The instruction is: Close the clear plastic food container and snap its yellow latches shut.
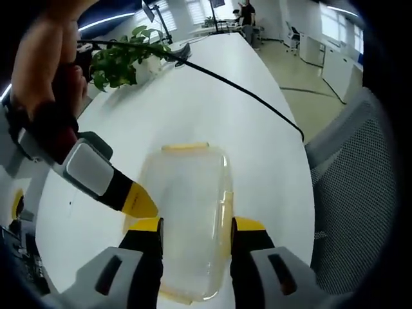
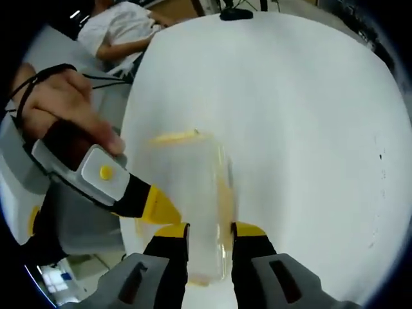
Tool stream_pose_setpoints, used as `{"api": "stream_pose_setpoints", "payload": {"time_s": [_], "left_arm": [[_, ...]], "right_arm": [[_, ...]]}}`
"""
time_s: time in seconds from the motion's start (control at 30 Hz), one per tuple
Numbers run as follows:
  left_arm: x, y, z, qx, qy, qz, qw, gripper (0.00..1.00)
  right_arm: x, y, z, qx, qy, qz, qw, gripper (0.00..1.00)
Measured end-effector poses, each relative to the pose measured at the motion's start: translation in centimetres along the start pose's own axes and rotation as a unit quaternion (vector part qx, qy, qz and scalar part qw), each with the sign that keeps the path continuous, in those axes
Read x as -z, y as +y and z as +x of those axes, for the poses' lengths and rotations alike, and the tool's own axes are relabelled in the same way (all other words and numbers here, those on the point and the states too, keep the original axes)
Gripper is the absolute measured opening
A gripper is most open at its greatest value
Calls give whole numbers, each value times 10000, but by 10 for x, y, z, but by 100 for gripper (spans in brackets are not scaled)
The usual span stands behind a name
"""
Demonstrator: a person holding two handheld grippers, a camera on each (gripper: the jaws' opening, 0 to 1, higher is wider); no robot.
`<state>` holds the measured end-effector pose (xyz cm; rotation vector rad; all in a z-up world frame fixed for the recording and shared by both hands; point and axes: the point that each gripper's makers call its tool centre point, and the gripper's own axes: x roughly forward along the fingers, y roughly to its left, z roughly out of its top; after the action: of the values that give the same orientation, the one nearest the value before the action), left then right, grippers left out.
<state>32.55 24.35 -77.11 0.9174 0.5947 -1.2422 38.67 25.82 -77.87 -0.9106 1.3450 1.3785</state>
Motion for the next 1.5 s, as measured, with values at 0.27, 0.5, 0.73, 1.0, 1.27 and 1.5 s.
{"api": "stream_pose_setpoints", "payload": {"time_s": [0.27, 0.5, 0.73, 1.0, 1.27, 1.5], "left_arm": [[-2, -1, 0, -55, 19, 92, 9999, 40], [-6, 0, -3, 38, -31, -375, 9993, 41], [-13, 0, -15, 4, -230, -653, 9976, 56], [-6, -3, -18, 208, -185, -991, 9947, 58], [-5, -5, -20, 366, -156, -1094, 9932, 73], [10, 1, -22, 552, 95, -1112, 9922, 79]], "right_arm": [[0, 0, -5, 39, -443, -148, 9989, 24], [10, 5, -6, 185, -775, -294, 9964, 32], [10, 9, -7, 322, -1002, -232, 9942, 39], [14, 8, -20, 552, -1325, -137, 9895, 47], [29, 13, -20, 721, -1344, -120, 9882, 60], [38, 21, -16, 924, -1287, -342, 9868, 67]]}}
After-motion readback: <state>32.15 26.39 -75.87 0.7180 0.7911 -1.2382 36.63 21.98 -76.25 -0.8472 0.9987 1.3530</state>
